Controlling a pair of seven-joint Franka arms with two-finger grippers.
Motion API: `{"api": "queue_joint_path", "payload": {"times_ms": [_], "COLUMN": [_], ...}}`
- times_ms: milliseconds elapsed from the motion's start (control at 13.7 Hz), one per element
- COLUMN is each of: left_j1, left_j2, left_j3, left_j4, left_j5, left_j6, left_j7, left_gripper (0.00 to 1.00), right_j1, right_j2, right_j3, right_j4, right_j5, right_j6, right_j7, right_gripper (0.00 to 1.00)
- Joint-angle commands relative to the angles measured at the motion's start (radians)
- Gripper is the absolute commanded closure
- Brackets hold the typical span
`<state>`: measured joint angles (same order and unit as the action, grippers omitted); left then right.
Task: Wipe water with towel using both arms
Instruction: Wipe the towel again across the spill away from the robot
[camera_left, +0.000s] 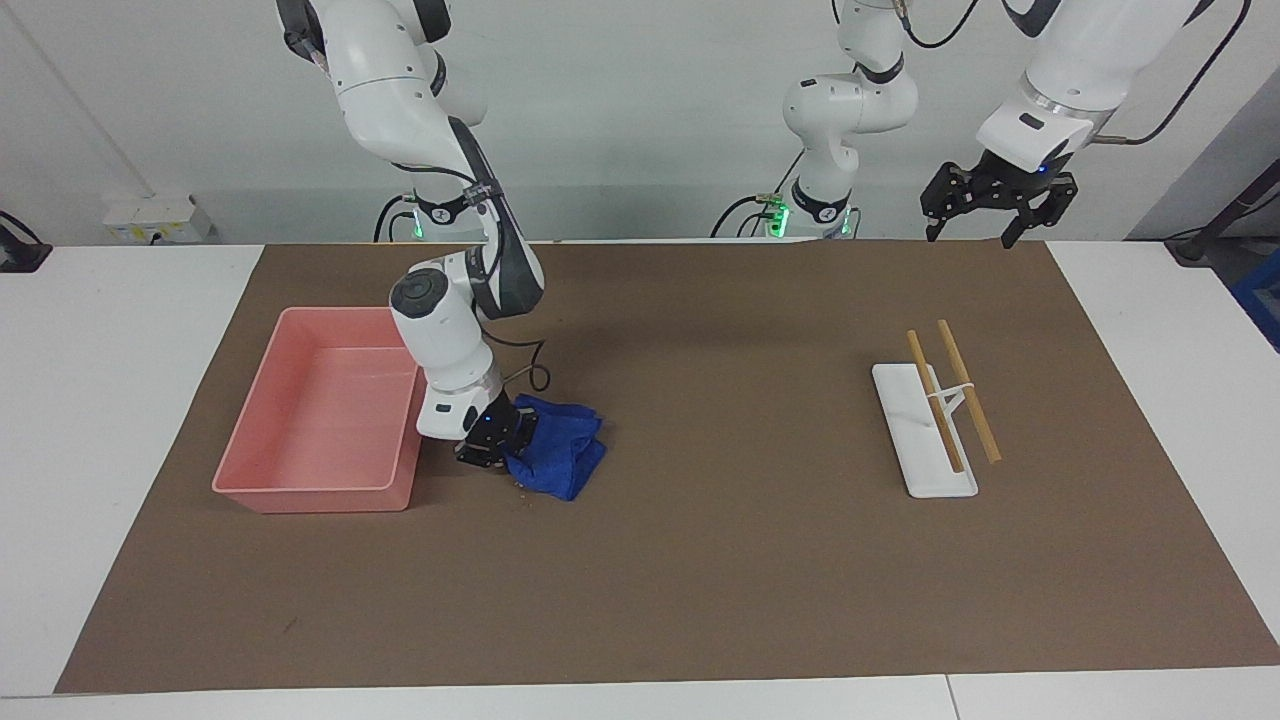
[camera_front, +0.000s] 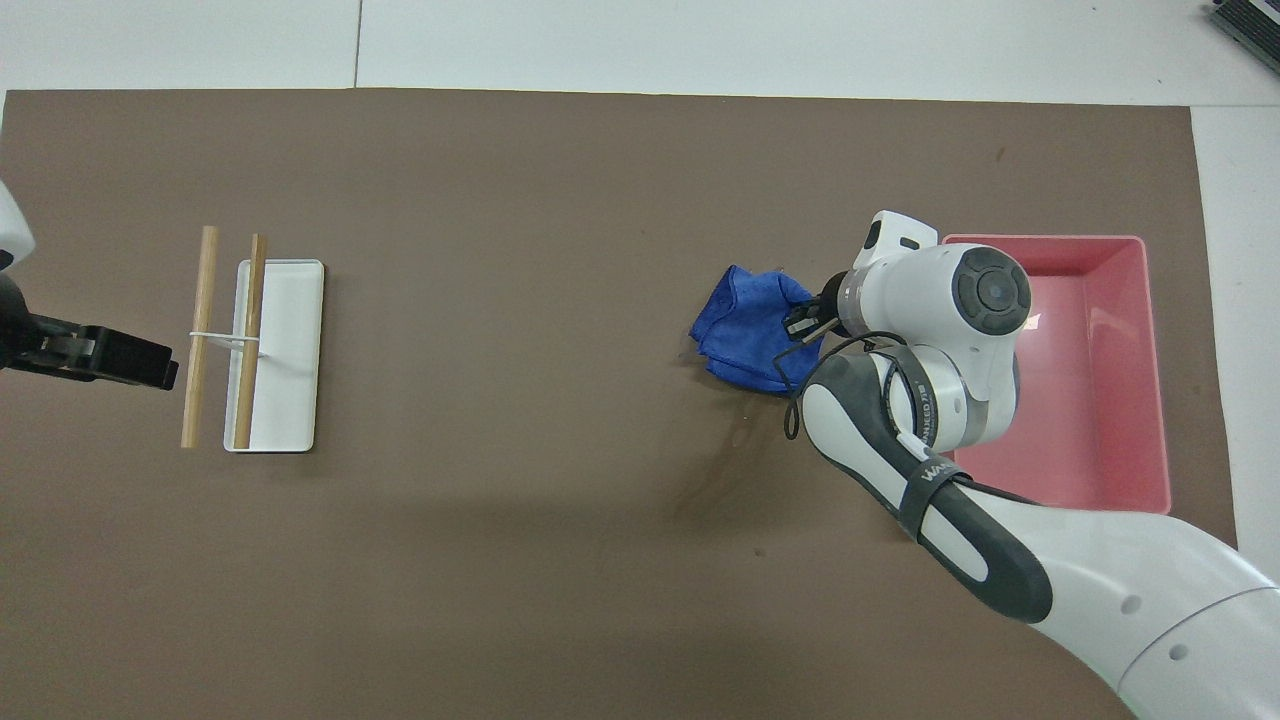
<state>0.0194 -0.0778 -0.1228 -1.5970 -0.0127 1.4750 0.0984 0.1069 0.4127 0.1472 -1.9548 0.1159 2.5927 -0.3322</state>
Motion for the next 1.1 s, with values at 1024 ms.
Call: {"api": "queue_joint_path", "payload": {"times_ms": [1024], "left_j1": [-0.006], "left_j2": [-0.031], "left_j3": [0.005], "left_j4": [-0.031], "left_j5": [0.019], "left_j6": [-0.005], "left_j7": [-0.006], "left_gripper": [0.0], "right_j1": [-0.046], "right_j2": [0.116], "right_j3": [0.006], "right_j4": [0.16], "right_j5": [-0.035], "right_j6": [0.043], "right_j7": [-0.031], "right_gripper": [1.0]}}
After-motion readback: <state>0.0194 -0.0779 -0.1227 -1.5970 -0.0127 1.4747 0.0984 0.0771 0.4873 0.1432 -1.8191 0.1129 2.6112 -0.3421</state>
